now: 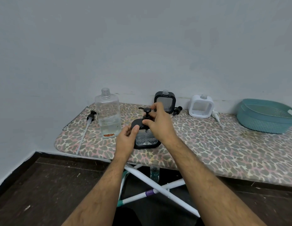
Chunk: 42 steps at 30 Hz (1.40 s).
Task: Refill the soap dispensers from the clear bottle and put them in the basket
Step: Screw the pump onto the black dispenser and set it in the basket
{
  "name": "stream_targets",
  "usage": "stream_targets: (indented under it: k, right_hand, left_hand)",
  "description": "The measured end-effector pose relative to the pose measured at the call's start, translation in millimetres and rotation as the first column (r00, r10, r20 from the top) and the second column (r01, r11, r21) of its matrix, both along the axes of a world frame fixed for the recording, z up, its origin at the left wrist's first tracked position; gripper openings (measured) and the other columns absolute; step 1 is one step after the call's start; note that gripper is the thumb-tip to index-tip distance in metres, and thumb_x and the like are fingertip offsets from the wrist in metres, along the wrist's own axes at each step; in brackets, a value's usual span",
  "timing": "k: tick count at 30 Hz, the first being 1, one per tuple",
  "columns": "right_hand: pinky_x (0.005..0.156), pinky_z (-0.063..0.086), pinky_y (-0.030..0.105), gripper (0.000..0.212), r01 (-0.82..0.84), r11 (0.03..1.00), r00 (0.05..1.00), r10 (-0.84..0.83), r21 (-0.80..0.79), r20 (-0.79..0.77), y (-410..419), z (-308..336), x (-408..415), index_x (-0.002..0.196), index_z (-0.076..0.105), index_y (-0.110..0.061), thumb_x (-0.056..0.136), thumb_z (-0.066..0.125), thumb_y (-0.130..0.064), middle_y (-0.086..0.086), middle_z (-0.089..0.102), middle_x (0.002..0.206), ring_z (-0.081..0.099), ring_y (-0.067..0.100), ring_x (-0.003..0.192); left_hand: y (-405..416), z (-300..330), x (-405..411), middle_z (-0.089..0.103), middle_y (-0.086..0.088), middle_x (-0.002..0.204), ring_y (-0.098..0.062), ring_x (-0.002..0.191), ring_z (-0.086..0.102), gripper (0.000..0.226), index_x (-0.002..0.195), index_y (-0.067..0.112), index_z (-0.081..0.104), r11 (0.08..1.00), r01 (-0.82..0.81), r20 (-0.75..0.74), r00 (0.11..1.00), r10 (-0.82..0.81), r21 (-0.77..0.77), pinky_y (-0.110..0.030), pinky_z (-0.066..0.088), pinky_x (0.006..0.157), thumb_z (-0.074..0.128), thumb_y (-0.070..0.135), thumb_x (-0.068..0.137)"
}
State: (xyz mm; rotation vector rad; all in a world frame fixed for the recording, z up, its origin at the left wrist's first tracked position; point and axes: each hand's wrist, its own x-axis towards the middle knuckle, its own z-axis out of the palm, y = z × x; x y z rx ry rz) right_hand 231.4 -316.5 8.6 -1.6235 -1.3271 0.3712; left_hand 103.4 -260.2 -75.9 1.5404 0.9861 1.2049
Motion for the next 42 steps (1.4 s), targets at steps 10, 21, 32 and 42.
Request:
stream_targets:
  k: [10, 21, 32, 42]
  right_hand:
    - [0.100, 0.049, 0.040, 0.051, 0.069, 0.998, 0.998, -0.069, -0.011, 0.006, -2, 1, -10, 0.127, 0.039, -0.015, 0.089, 0.073, -0.014, 0.010, 0.063, 0.133, 0.059, 0.021, 0.122]
    - [0.105, 0.048, 0.039, 0.075, -0.112, 0.991, 0.980, 0.098, -0.070, -0.174, -11, 7, 20, 0.147, 0.039, -0.020, 0.084, 0.078, -0.014, 0.007, 0.057, 0.139, 0.056, 0.018, 0.122]
    - [0.096, 0.055, 0.046, 0.054, -0.290, 0.939, 0.844, 0.159, -0.185, -0.513, -24, -37, 54, 0.142, 0.049, -0.015, 0.092, 0.064, 0.001, 0.008, 0.069, 0.116, 0.067, 0.028, 0.111]
    - [0.087, 0.059, 0.045, 0.056, -0.306, 0.946, 0.799, 0.192, -0.111, -0.570, -25, -46, 62, 0.141, 0.051, -0.013, 0.090, 0.063, 0.008, 0.013, 0.068, 0.118, 0.070, 0.029, 0.106]
  left_hand:
    - [-2, 2, -2, 0.068, 0.007, 0.082, -0.010, 0.076, 0.063, 0.032, 0.101, 0.017, 0.068, 0.998, 0.026, 0.025, 0.999, -0.025, -0.053, -0.029, 0.052, 0.071, 0.059, 0.047, 0.094]
    - [-8, 17, -9, 0.071, 0.000, 0.113, -0.012, 0.102, 0.068, 0.060, 0.127, 0.016, 0.062, 0.988, 0.061, 0.004, 0.998, -0.061, -0.143, -0.030, 0.056, 0.089, 0.059, 0.061, 0.088]
    - [-16, 13, -32, 0.061, -0.005, 0.134, -0.013, 0.121, 0.059, 0.052, 0.141, 0.011, 0.051, 0.976, 0.119, 0.051, 0.992, -0.111, -0.181, -0.041, 0.050, 0.104, 0.067, 0.022, 0.093]
    - [-17, 14, -26, 0.061, 0.000, 0.133, -0.016, 0.116, 0.063, 0.048, 0.143, 0.016, 0.049, 0.974, 0.147, 0.068, 0.988, -0.137, -0.175, -0.025, 0.058, 0.083, 0.061, 0.012, 0.096]
